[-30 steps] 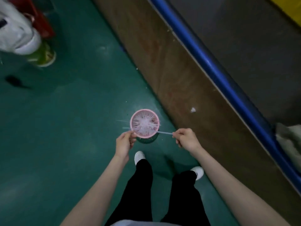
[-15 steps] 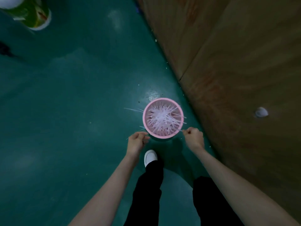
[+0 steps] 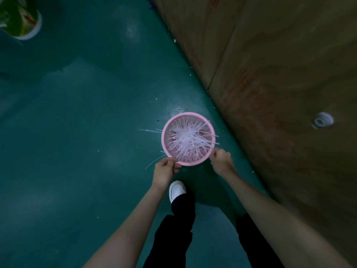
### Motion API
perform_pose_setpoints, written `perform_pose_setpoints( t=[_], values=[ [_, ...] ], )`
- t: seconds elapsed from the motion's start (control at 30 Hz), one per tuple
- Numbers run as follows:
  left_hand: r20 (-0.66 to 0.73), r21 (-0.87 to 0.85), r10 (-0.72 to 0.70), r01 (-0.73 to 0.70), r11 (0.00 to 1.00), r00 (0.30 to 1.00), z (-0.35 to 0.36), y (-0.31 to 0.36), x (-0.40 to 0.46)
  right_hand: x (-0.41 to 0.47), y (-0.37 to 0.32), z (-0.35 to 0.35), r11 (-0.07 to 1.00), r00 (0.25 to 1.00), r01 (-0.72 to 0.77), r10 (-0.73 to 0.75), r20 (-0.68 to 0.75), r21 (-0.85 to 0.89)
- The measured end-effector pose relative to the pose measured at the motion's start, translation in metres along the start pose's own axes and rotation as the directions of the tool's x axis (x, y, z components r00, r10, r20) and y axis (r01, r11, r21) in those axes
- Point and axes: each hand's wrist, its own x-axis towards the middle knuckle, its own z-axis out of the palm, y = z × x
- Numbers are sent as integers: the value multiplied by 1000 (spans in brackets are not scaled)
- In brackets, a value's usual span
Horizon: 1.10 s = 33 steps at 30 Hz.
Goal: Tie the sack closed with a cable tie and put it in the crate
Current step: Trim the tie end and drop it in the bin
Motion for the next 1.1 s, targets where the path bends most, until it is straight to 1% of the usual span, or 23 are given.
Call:
perform_pose_setpoints(
  t=[0.07,0.13,0.17,0.2,0.27,0.37,0.43,0.57,0.67,0.77,0.87,0.97,1.03,1.1],
  values=[
    [4,4,12,-12,1000,1000,2,12,-21,-21,-8,-22,998,1000,26,-26,-9,51],
    [14,19,44,-44,999,999,4,27,-46,-46,-18,-46,990,996,84,-80,-35,114],
    [18,20,67,-68,998,998,3,31,-53,-56,-23,-54,983,992,120,-112,-64,139],
    [30,34,104,-105,994,994,6,54,-83,-85,-31,-86,976,988,137,-122,-95,171],
    [28,70,183,-185,980,983,9,69,-104,-113,-40,-109,959,976,190,-162,-146,211],
    [62,111,324,-329,938,944,18,106,-156,-165,-48,-165,927,953,242,-171,-250,288],
    [120,151,406,-421,894,906,21,133,-207,-209,-52,-206,905,931,278,-171,-321,323],
    [213,146,508,-541,828,835,32,173,-285,-280,-58,-268,851,888,354,-175,-424,389],
    [286,104,546,-592,799,788,41,196,-334,-331,-60,-305,816,833,421,-176,-524,395],
    [361,30,591,-642,766,721,55,216,-379,-378,-54,-343,792,764,480,-166,-624,377],
    [456,-2,622,-699,715,636,76,228,-413,-409,-36,-374,774,693,517,-128,-709,365],
    [543,5,638,-761,648,546,109,241,-440,-436,-8,-408,780,615,521,-62,-786,346],
    [592,19,634,-794,607,498,129,246,-450,-449,8,-426,783,580,518,-26,-814,344],
    [658,10,610,-815,579,441,157,251,-469,-467,32,-447,779,511,527,28,-859,339]
  ],
)
